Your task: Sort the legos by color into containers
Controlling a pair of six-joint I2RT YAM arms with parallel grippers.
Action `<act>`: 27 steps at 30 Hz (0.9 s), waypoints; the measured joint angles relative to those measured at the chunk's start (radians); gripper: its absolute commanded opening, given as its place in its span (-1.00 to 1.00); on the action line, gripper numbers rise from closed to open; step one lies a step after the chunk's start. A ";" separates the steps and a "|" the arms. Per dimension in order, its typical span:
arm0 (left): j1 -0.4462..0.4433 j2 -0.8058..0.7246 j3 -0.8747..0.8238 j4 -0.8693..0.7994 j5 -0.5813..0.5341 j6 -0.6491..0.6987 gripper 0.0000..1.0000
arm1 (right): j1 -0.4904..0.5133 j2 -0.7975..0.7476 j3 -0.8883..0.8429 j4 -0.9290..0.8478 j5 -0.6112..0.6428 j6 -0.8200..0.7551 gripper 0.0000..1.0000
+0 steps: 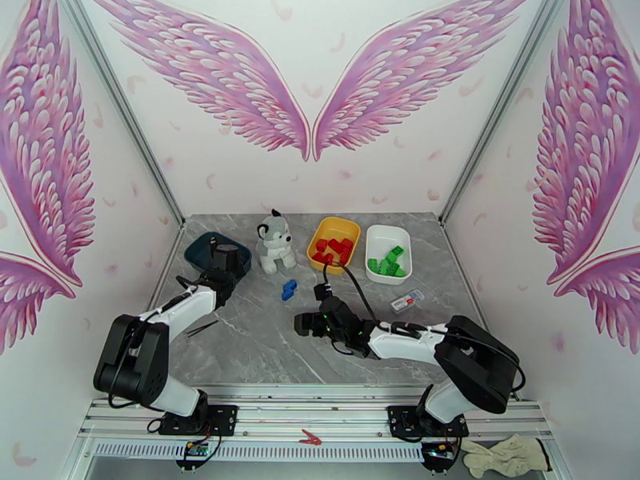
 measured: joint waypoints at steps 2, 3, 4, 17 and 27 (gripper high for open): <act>0.029 0.055 0.059 -0.013 0.013 -0.001 -0.18 | 0.000 0.019 0.017 0.000 -0.002 -0.001 0.80; 0.041 0.079 0.084 -0.020 0.019 -0.003 -0.10 | 0.000 0.025 0.022 0.000 -0.002 -0.002 0.80; 0.051 0.098 0.106 -0.027 0.022 -0.005 0.01 | 0.000 0.027 0.024 0.000 -0.002 -0.003 0.79; -0.006 -0.002 0.024 -0.055 0.051 -0.014 0.43 | 0.000 -0.002 0.025 -0.061 0.056 -0.047 0.81; -0.216 -0.260 -0.305 0.005 0.067 -0.054 0.43 | -0.034 -0.117 -0.022 -0.106 0.112 -0.079 0.85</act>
